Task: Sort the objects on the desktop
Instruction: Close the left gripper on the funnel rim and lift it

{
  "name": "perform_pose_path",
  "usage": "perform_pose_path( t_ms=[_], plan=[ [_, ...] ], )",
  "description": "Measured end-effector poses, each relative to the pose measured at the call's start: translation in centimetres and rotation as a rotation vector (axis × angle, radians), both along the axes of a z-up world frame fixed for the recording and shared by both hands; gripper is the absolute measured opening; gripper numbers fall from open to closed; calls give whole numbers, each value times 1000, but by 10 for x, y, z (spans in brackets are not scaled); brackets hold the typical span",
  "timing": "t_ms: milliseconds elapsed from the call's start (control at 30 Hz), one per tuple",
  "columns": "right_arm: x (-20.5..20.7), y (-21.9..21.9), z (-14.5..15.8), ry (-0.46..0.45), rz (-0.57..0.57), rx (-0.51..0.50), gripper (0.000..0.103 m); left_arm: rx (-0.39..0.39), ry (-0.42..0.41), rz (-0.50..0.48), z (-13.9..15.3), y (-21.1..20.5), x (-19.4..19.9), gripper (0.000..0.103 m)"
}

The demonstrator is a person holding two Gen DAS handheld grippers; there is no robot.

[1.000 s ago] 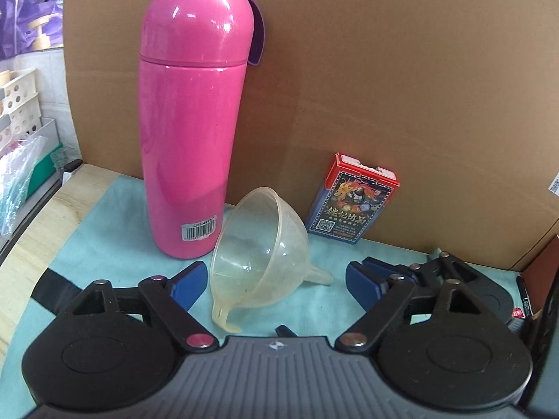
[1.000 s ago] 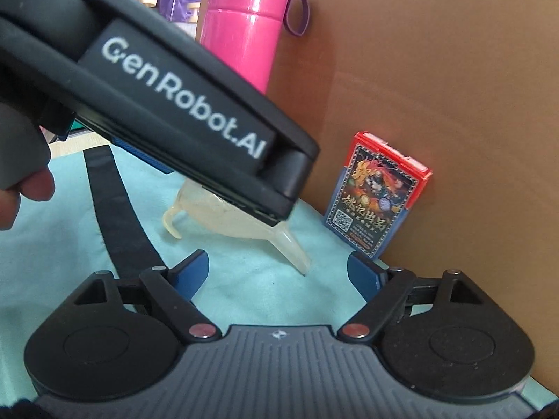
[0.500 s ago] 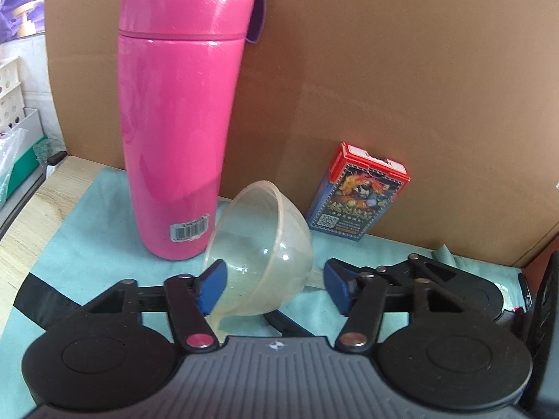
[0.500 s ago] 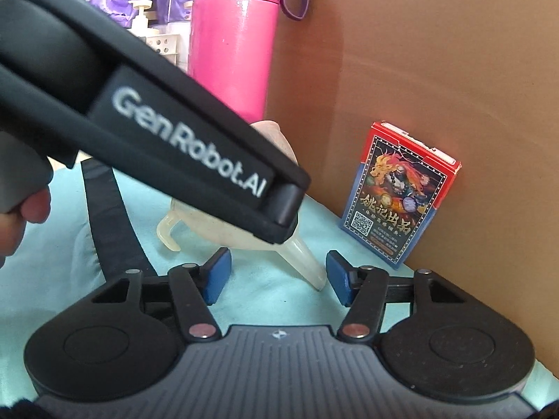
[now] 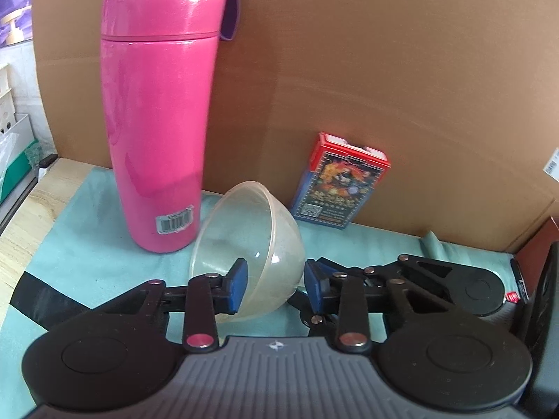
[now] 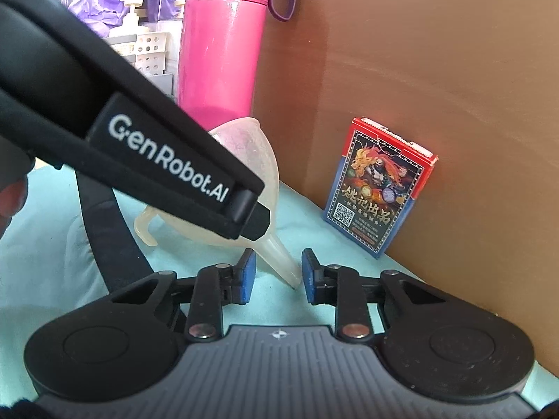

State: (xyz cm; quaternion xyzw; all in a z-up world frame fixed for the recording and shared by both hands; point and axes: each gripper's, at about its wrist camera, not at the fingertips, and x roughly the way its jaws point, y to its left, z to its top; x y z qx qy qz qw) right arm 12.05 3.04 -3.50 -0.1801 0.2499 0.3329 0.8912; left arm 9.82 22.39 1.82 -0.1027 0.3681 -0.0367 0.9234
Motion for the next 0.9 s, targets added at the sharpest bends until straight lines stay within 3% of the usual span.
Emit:
perform_pose_path(
  t_ms=[267,900],
  plan=[
    [-27,-12,3,-10,0,-14,25,-22,0,-73,4,-19,-18,19],
    [-91,-88,13,-5,-91,58,24,10,-18,-190,16,-94,-51,17]
  ],
)
